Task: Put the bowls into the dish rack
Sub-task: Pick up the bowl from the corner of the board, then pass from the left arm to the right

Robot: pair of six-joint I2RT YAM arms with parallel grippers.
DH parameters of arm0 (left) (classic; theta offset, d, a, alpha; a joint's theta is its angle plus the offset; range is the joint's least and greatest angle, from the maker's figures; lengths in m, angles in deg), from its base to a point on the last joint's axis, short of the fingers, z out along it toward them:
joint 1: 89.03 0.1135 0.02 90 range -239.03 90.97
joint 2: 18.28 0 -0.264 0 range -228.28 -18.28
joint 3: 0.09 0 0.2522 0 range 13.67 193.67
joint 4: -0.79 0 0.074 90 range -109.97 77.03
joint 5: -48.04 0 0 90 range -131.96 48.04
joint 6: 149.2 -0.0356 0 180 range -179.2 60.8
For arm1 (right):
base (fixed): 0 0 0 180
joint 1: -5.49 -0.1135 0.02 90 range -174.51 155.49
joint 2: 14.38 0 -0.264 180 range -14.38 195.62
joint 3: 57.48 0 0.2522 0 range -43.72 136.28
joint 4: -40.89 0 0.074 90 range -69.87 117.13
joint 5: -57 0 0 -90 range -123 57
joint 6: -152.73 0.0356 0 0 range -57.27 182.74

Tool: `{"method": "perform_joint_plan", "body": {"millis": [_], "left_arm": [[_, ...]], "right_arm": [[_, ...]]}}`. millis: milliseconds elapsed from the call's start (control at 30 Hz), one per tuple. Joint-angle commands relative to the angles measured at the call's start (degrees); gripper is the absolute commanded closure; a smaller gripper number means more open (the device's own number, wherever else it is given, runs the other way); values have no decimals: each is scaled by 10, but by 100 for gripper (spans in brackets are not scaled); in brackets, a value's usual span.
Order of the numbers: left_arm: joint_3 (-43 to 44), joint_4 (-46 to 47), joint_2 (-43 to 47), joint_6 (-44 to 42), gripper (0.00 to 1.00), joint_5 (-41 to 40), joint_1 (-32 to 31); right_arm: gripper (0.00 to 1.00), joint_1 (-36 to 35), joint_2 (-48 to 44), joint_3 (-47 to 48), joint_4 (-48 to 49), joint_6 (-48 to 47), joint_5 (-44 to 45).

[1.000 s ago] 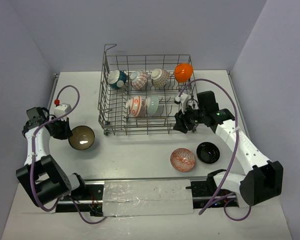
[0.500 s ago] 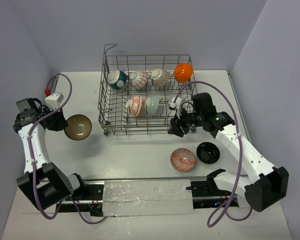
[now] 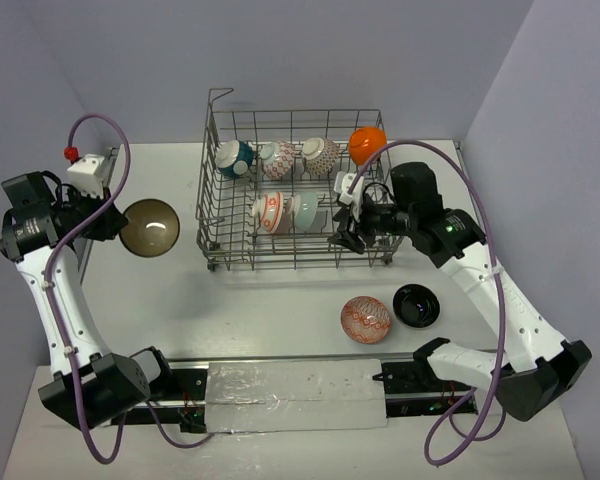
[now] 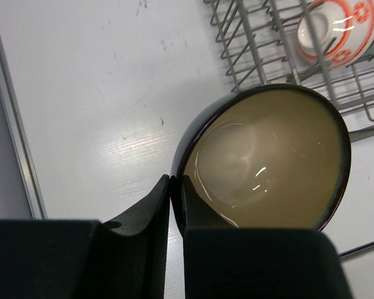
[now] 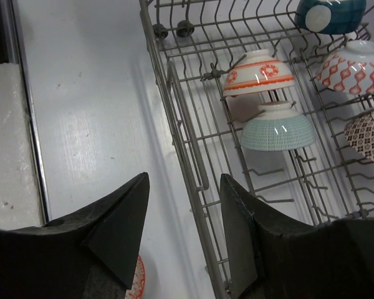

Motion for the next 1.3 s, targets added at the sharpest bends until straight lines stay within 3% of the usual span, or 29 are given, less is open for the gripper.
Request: {"method": "perform_joint_plan", "body": {"millis": [0,267,400,567,867,1267], "left_arm": [[57,0,-2,34,100,55,-11],[130,1,-24,74,100,42,-84],[164,19,-46,104,100,7,-164],[220,26,-96,132,100,-20,-232],[314,9,-211,117,100,-103,-405],[487,-43,-374,86,100,-138,-494]], "right_arm": [[43,-28,12,32,12,-9,29],[43,-83,23,55,58,0,77],[43,-107,31,81,53,-11,98],[42,-163,47,111,42,-41,189],[42,-231,91,127,70,-80,310],[42,-306,143,154,63,-129,419]]}}
